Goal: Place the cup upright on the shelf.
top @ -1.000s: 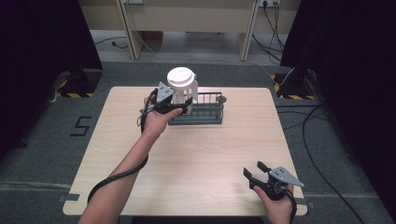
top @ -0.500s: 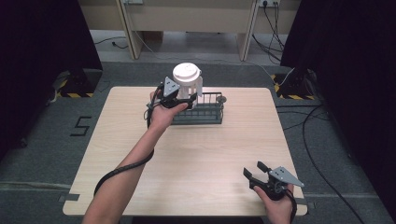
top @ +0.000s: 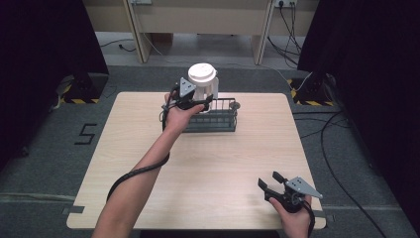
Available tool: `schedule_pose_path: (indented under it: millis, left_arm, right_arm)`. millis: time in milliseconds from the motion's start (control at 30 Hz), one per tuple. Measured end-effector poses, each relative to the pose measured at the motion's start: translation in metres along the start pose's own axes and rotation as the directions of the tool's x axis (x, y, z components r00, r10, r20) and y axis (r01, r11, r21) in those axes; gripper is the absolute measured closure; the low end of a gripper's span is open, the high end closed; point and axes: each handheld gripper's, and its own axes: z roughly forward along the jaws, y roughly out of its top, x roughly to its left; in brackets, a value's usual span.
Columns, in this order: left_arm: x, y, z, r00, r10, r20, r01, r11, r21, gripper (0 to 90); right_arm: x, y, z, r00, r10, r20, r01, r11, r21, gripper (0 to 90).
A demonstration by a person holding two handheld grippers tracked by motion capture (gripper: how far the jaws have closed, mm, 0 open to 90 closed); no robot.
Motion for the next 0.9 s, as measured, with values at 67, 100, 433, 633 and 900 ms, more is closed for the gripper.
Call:
schedule_pose_path:
  millis: [67,100,433,633,900]
  left_arm:
    - [0.000,-0.001,0.003,1.0000,-0.005,-0.005,0.005,1.0000,0.005,17.3]
    - [0.000,-0.002,0.005,1.0000,-0.006,-0.006,0.006,0.9999,0.009,17.4]
    - [0.005,-0.012,0.016,0.9990,-0.024,-0.038,0.026,0.9991,0.034,17.3]
    - [0.007,-0.015,0.021,0.9980,-0.037,-0.051,0.039,0.9984,0.040,17.3]
    - [0.005,-0.022,0.030,0.9968,-0.054,-0.058,0.057,0.9969,0.054,17.3]
  right_arm:
    - [0.000,0.000,0.000,1.0000,0.002,0.000,-0.002,1.000,0.000,31.1]
    - [0.000,0.000,0.000,1.0000,0.002,0.000,-0.002,1.000,0.000,31.1]
    - [-0.001,0.000,0.000,1.0000,0.003,-0.006,-0.003,1.000,0.003,31.1]
    - [0.000,0.000,0.000,1.0000,0.000,-0.008,0.000,1.000,0.004,31.1]
    - [-0.001,0.000,0.000,0.9999,-0.001,-0.013,0.001,1.000,0.005,31.0]
